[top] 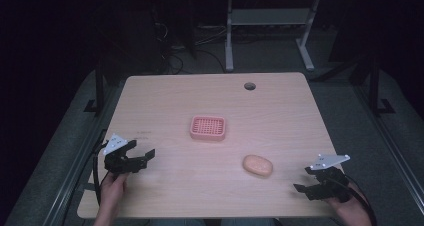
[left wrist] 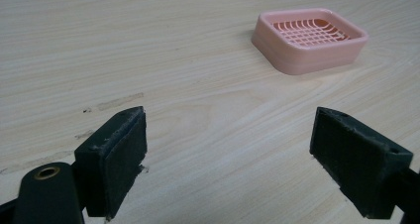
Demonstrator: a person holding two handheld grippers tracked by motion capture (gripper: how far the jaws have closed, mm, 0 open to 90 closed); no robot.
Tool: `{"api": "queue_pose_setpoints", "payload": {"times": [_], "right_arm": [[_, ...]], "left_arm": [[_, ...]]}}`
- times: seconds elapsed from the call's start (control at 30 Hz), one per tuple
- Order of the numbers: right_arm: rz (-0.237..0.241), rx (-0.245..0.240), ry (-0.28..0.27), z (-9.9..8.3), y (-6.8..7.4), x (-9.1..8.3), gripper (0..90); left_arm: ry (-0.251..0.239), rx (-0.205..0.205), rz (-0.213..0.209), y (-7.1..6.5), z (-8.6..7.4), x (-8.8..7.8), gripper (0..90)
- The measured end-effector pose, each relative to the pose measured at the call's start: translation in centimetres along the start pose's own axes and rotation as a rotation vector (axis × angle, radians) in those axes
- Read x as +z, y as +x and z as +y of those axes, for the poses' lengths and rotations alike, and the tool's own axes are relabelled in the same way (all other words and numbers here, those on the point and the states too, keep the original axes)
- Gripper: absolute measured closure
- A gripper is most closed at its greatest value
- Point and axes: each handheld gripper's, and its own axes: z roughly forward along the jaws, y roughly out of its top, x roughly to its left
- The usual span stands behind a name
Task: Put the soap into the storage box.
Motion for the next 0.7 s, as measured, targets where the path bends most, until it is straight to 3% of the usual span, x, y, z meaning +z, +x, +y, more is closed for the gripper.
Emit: {"api": "queue_pose_setpoints", "payload": {"times": [0.7], "right_arm": [[0.025,-0.09,0.043,2.7,1.4,1.2,24.4]], "left_arm": [[-0.002,-0.012,0.003,0.2,-0.1,-0.1,14.2]]}}
